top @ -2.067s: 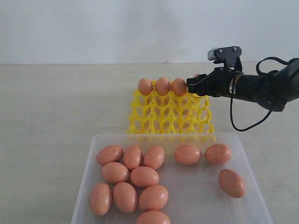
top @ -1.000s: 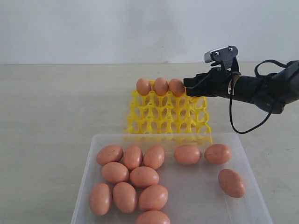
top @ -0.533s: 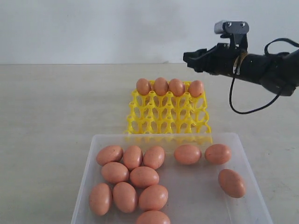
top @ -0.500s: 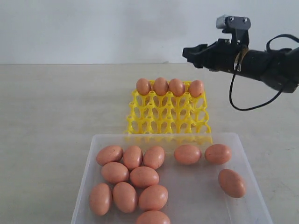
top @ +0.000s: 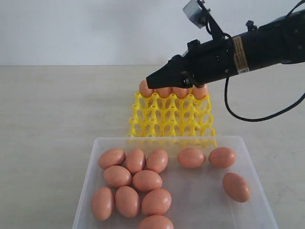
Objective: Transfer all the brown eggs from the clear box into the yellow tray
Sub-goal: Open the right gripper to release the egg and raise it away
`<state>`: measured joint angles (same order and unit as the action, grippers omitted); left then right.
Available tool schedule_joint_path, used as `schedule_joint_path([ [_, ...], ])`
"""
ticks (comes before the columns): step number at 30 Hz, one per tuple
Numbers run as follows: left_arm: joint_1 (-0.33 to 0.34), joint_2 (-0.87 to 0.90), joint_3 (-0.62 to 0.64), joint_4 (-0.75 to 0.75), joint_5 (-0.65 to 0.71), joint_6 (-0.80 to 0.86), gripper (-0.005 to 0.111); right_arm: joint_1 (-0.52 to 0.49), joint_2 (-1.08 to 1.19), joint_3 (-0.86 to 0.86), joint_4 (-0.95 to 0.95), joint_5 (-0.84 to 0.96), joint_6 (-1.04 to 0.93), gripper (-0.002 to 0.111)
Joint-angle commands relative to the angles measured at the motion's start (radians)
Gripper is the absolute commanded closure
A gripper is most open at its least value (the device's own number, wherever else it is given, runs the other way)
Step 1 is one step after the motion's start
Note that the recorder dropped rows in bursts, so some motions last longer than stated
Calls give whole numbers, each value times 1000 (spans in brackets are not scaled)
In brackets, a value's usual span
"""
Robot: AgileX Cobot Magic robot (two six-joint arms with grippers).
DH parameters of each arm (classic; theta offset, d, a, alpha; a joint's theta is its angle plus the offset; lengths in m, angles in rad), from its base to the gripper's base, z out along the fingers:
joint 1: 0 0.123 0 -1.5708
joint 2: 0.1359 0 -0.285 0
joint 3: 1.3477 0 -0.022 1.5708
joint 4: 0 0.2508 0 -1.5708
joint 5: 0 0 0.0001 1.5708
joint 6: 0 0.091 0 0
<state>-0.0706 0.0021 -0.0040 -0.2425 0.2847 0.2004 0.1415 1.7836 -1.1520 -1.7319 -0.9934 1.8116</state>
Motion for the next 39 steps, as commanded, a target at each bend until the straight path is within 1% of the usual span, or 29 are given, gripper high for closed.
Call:
schedule_joint_path([
  [1,-9,-2,4,-1,-1,3,103,56,-12,4,-12,-152,140,108],
  [3,-9,-2,4,-1,-1,3,103,83,-12,4,-12,-228,132,108],
  [8,-9,-2,4,-1,-1,3,103,123,-21,21,-12,-225,148,109],
  [12,-9,-2,4,-1,-1,3,103,138,-69,99,-12,102,156,109],
  [15,-9,-2,4,-1,-1,3,103,138,-135,188,-12,257,120,109],
  [18,-9,-2,4,-1,-1,3,103,138,-241,278,-12,406,9,109],
  [22,-9,-2,4,-1,-1,3,103,138,-394,375,-12,751,-136,109],
  [26,-9,-2,4,-1,-1,3,103,138,-479,394,-12,1136,-279,109],
  [28,-9,-2,4,-1,-1,3,103,138,-492,378,-12,1282,-285,109],
  [30,-9,-2,4,-1,-1,3,103,138,-495,348,-12,1357,-285,109],
  [31,-9,-2,4,-1,-1,3,103,138,-495,325,-12,1349,-285,109],
  [33,-9,-2,4,-1,-1,3,103,138,-495,272,-12,1254,-285,109],
  [35,-9,-2,4,-1,-1,3,103,138,-495,215,-12,1037,-319,109],
  [36,-9,-2,4,-1,-1,3,103,138,-495,191,-12,972,-336,109],
  [39,-9,-2,4,-1,-1,3,103,138,-495,122,-12,676,-448,109],
])
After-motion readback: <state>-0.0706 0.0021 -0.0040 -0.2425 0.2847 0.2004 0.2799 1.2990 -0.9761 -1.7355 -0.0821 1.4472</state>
